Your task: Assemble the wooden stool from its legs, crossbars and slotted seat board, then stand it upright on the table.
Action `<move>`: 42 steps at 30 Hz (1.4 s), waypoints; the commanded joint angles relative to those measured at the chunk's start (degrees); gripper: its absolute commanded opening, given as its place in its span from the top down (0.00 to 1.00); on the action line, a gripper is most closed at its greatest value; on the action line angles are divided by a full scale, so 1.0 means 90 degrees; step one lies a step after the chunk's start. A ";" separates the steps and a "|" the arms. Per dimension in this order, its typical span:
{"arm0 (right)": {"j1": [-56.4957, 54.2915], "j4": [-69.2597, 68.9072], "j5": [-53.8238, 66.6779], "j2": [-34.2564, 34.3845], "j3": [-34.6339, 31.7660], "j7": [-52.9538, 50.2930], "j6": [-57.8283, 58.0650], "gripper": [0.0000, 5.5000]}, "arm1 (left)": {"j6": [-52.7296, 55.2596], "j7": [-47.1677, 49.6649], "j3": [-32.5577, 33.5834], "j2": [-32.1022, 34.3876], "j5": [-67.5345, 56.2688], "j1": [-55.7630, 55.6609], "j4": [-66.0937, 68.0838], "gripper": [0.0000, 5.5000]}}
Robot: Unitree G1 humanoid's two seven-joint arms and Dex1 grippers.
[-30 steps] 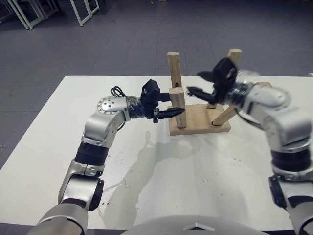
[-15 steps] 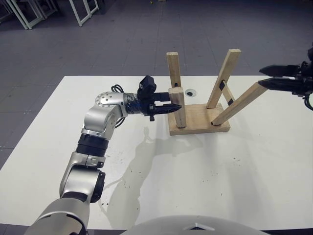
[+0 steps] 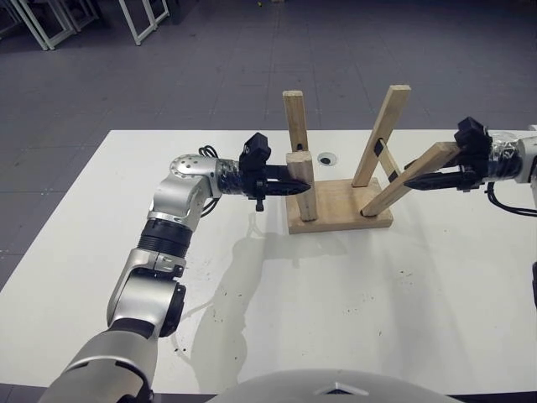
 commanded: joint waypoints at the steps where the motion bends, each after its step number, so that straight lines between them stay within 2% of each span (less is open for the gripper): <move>1: 0.0714 -0.0992 0.0827 -0.0284 0.0258 0.0025 0.0613 0.68 | 0.0894 -0.0591 0.0097 0.0401 -0.0512 0.0293 -0.0613 0.77; 4: 0.0978 -0.2335 0.2488 -0.0942 -0.0104 0.0025 0.2160 0.72 | 0.2485 -0.0928 0.0529 0.1057 -0.1593 0.0305 -0.1630 0.77; 6: 0.0556 -0.2392 0.3295 -0.1017 -0.0450 0.0023 0.3710 0.74 | 0.3737 -0.0922 0.0892 0.1399 -0.2313 -0.0133 -0.1751 0.77; 8: -0.0148 -0.1388 0.3217 -0.0497 -0.0506 -0.0208 0.5285 0.74 | 0.4865 -0.0626 0.0958 0.1337 -0.2517 -0.0642 -0.0880 0.77; 9: -0.0397 -0.0659 0.3031 -0.0037 -0.0501 -0.0638 0.5825 0.74 | 0.5386 -0.0220 0.0980 0.1042 -0.2416 -0.0817 -0.0041 0.77; 11: -0.0655 0.0622 0.2742 0.0786 -0.0750 -0.1500 0.6244 0.75 | 0.5969 0.0616 0.1106 0.0348 -0.2148 -0.0914 0.1539 0.70; 12: -0.0708 0.1215 0.2732 0.1139 -0.1084 -0.1972 0.6235 0.71 | 0.5911 0.1022 0.1255 0.0025 -0.2033 -0.0814 0.2171 0.66; 15: -0.0516 0.2227 0.2934 0.1801 -0.2265 -0.3394 0.5410 0.60 | 0.5043 0.2413 0.2717 -0.0558 -0.2500 -0.0776 0.3764 0.66; 19: -0.0183 0.2781 0.3508 0.2207 -0.3995 -0.5112 0.4109 0.60 | 0.3809 0.3878 0.4613 -0.0645 -0.3518 -0.0933 0.4604 0.66; 23: -0.0074 0.2828 0.4085 0.2450 -0.5380 -0.6329 0.3208 0.60 | 0.2918 0.4842 0.5637 -0.0743 -0.3991 -0.0994 0.4681 0.66; 26: -0.0043 0.2694 0.4215 0.2662 -0.6015 -0.7136 0.2456 0.60 | 0.1847 0.5492 0.6023 -0.0880 -0.3974 -0.0859 0.4449 0.66; 28: -0.0056 0.2611 0.4109 0.2792 -0.6173 -0.7499 0.2039 0.60 | 0.1708 0.5463 0.5580 -0.1025 -0.3507 -0.0574 0.3978 0.66; 31: 0.0002 0.2382 0.3589 0.2899 -0.5887 -0.7532 0.1941 0.60 | 0.1766 0.4524 0.4234 -0.1189 -0.2605 0.0109 0.2696 0.66; 32: 0.0025 0.2296 0.3540 0.2887 -0.5876 -0.7448 0.2036 0.56 | 0.1825 0.4113 0.3820 -0.1151 -0.2396 0.0335 0.2258 0.66; 36: 0.0247 0.1445 0.3336 0.2753 -0.5376 -0.6482 0.3337 0.42 | 0.1921 0.2902 0.2757 -0.0716 -0.1779 0.0743 0.1363 0.53; 39: 0.0591 0.0519 0.3202 0.2531 -0.4959 -0.6101 0.4273 0.42 | 0.1390 0.2087 0.2090 -0.0420 -0.1158 0.0744 0.1268 0.44; 42: 0.1178 -0.0645 0.3353 0.2275 -0.4899 -0.6219 0.5282 0.42 | 0.0768 0.0973 0.1451 0.0051 -0.0535 0.0562 0.1469 0.36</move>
